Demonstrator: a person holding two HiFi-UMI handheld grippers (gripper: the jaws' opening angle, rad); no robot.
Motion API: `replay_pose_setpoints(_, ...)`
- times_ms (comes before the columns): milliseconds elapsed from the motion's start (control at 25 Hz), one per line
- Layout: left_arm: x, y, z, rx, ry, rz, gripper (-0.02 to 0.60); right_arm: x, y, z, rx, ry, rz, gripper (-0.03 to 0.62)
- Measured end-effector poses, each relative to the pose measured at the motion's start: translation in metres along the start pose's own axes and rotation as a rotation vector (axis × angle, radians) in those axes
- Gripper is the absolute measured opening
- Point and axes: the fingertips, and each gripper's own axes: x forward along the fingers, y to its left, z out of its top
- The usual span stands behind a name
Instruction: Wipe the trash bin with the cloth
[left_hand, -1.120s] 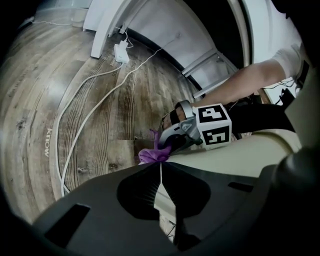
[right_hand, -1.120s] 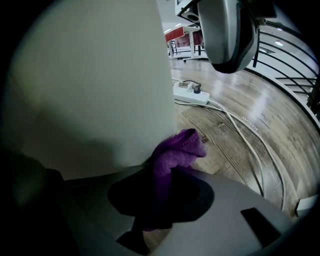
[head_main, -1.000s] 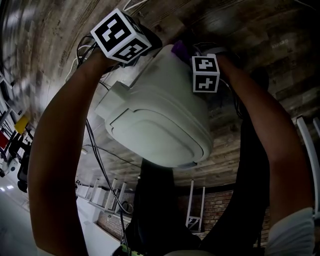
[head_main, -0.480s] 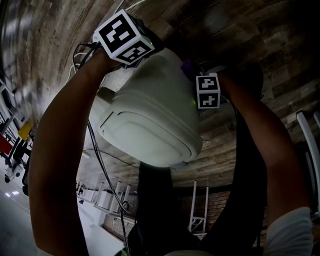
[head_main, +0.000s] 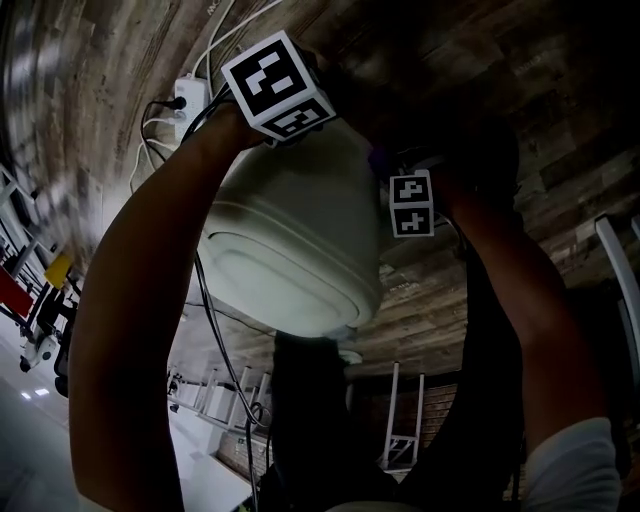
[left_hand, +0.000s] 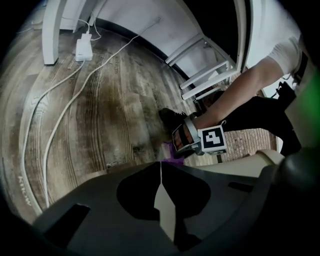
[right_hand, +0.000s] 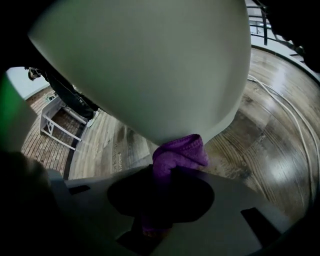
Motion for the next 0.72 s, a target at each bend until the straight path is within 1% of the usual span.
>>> replay_pose_setpoints(120, 0.013, -0.006, 0.012, 0.003, -0.003, -0.016, 0.009, 0.006, 0.02, -0.011, -0.035, 0.021, 0.045, 0.101)
replay_pose_setpoints(280, 0.029, -0.016, 0.023, 0.011, -0.001, -0.042, 0.009, 0.008, 0.051, -0.028, -0.071, 0.067, 0.151, 0.101)
replay_pose_setpoints(360, 0.037, -0.021, 0.026, 0.015, 0.003, -0.054, 0.009, 0.006, 0.06, -0.036, -0.078, 0.082, 0.179, 0.101)
replay_pose_setpoints(520, 0.043, -0.026, 0.027, 0.021, 0.014, -0.061, 0.009, -0.001, 0.047, -0.048, -0.015, 0.079, 0.145, 0.101)
replay_pose_setpoints(720, 0.025, -0.014, 0.022, 0.009, 0.008, -0.028, 0.009, -0.018, 0.007, -0.057, 0.031, 0.075, 0.061, 0.101)
